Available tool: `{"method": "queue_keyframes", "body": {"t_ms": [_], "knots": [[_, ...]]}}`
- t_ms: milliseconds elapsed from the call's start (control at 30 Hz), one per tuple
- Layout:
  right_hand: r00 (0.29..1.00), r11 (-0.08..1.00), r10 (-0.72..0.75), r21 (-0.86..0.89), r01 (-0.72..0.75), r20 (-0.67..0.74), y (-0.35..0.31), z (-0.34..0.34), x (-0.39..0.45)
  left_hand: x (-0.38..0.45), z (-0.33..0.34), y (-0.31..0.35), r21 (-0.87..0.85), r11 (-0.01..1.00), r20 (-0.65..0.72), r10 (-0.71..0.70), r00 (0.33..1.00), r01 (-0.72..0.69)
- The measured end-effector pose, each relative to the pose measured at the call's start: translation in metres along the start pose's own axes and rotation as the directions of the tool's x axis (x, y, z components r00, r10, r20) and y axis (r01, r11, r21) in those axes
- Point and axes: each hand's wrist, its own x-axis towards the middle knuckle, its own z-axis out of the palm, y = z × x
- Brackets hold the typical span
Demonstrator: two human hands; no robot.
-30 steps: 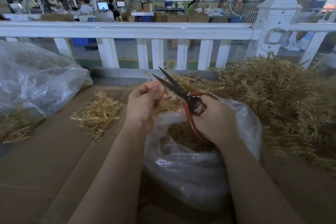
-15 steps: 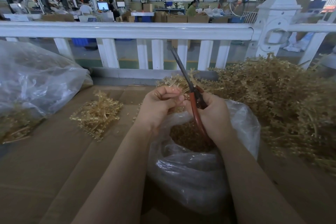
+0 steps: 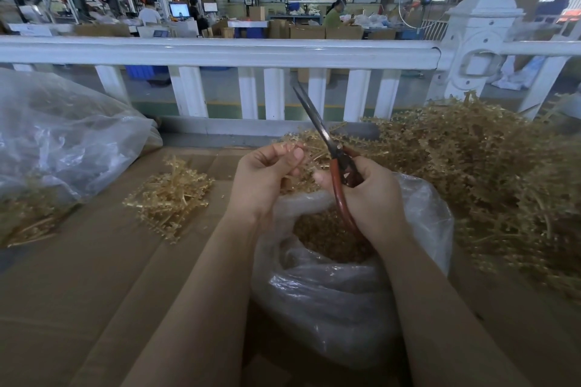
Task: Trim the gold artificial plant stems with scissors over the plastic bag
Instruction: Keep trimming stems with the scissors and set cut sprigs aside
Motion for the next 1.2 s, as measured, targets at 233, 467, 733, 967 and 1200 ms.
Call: {"method": "queue_keyframes", "body": {"t_ms": [233,467,733,967,1200], "knots": [[0.994,0.942,-0.086,-0.319,0.103,0.065,0.0029,-0.0020,-0.0033,0.0007,-0.0010,0.0013,0.018,0.994,-0.021,0.107,0.994,-0.106],[0.989,0.911,-0.132,-0.385,0.145,0.061,-0.0006,-0.0031,-0.0042,-0.0003,-0.0006,0.0006,0.037,0.996,0.029,0.076,0.997,-0.077],[0.973,0.848,-0.231,-0.493,0.195,-0.013,0.0005,-0.0022,-0.0065,0.0004,-0.0021,-0.0003,0.012,0.999,0.033,0.049,0.998,-0.049],[0.966,0.850,-0.256,-0.485,0.207,-0.036,0.0027,-0.0010,-0.0081,-0.0009,-0.0025,0.0006,0.012,0.997,0.050,0.069,0.996,-0.070],[0.983,0.867,-0.182,-0.472,0.158,-0.005,-0.0011,-0.0023,-0.0065,-0.0016,-0.0023,0.0027,0.066,0.987,0.033,0.142,0.989,-0.144]]}}
